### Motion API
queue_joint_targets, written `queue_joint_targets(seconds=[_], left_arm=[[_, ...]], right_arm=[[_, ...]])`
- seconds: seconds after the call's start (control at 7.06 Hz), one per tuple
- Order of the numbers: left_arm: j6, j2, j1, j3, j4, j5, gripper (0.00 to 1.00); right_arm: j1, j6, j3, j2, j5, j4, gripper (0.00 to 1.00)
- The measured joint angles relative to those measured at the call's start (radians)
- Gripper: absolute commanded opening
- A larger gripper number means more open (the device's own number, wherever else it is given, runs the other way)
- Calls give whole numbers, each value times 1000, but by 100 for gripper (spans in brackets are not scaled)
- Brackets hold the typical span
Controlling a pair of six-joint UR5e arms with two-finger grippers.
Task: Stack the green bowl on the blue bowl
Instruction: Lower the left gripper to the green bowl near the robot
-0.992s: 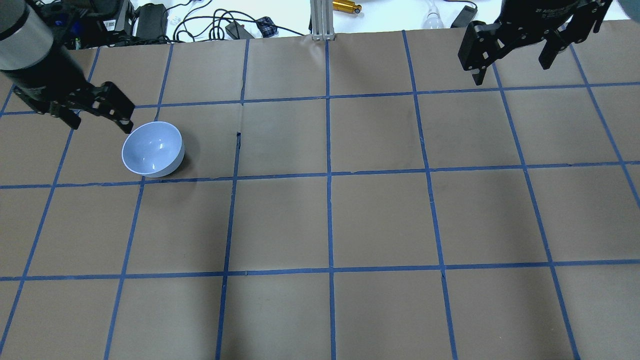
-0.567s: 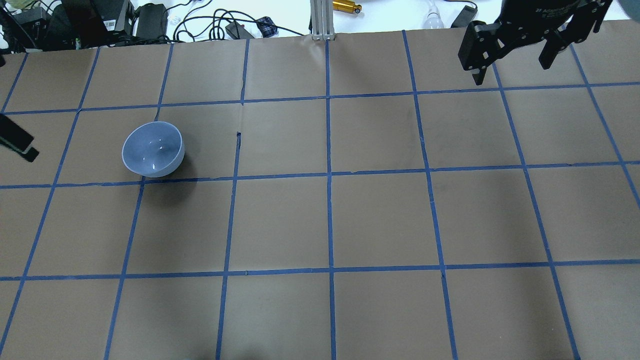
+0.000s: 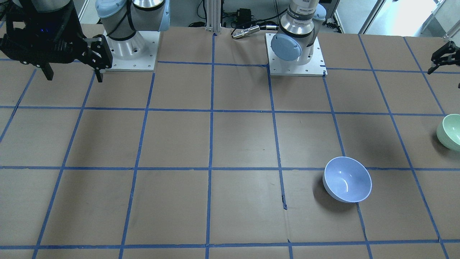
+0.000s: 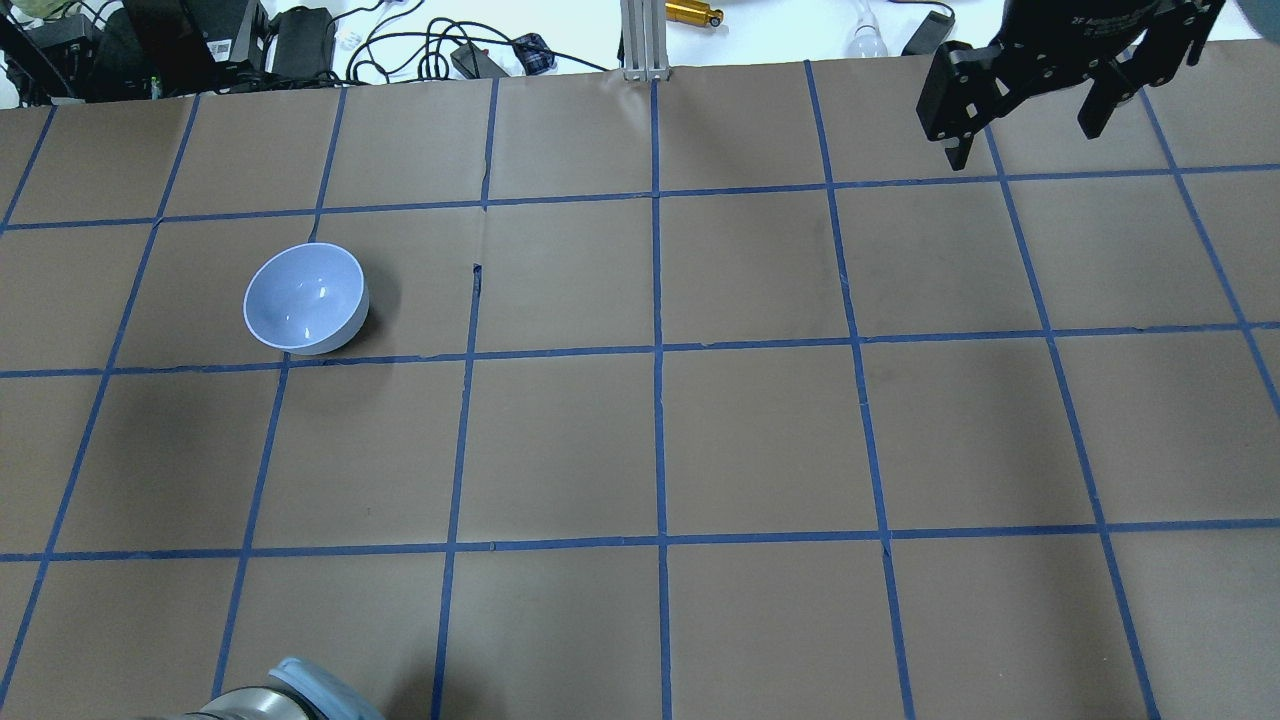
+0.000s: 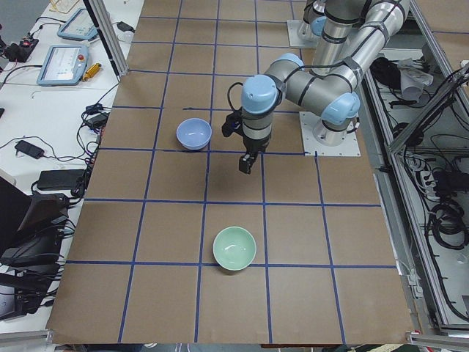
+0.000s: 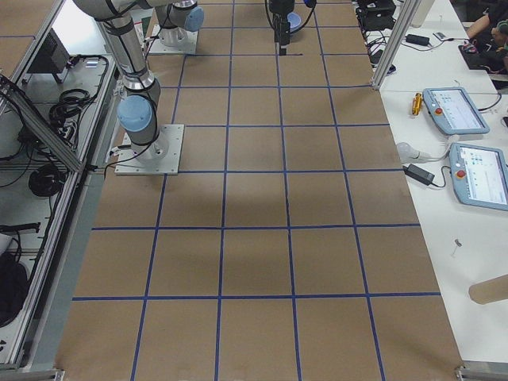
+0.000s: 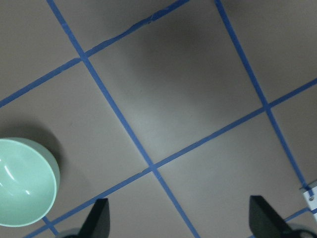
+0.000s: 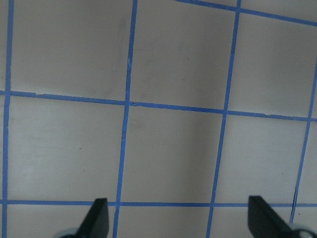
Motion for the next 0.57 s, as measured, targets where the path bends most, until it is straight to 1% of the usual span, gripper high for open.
queue_joint_targets(seconds=[0.28, 0.57], left_arm=[[296, -58, 131, -32, 145, -25, 100], [551, -137, 210, -41, 245, -68, 100]], right_arm=[[0, 0, 0, 0, 0, 0, 100], [0, 0, 0, 0, 0, 0, 100]])
